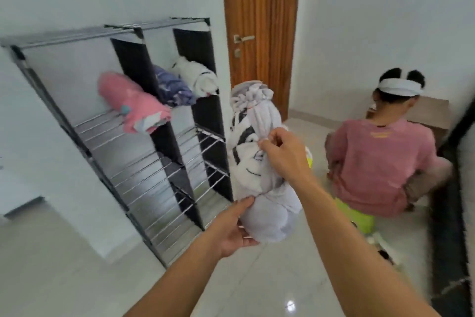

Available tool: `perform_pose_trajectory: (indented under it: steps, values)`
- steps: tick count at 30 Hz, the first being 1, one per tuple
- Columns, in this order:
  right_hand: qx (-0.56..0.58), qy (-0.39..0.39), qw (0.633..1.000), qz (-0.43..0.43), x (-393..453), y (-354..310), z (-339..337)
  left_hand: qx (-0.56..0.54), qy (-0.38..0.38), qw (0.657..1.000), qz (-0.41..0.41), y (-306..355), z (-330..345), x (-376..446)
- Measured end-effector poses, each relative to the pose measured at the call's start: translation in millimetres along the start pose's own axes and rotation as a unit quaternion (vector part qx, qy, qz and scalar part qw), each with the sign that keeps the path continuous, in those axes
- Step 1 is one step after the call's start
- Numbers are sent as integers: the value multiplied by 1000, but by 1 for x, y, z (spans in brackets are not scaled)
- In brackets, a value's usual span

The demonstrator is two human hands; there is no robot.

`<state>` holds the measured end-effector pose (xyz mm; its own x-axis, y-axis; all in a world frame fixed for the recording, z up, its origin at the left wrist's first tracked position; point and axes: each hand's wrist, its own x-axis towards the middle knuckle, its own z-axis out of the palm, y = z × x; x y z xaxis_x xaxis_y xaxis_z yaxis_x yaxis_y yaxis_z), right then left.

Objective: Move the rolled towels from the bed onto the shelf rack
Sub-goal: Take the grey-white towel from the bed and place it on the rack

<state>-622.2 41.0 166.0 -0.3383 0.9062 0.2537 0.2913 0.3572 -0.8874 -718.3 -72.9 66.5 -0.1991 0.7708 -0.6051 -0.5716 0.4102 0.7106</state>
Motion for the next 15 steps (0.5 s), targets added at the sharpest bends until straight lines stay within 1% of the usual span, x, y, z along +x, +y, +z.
perform_pose_trajectory:
  steps: [4,9,12,15]
  values:
    - [-7,-113,989,-91,32,-48,94,-98,60,992,51,38,-59,-8]
    - [15,-231,963,-138,72,-90,197,-190,139,965,118,84,-128,0]
    - [59,-284,950,-114,106,-100,252,-203,209,943,158,115,-161,14]
    - [127,-315,940,-41,144,-104,304,-215,274,916,199,147,-187,31]
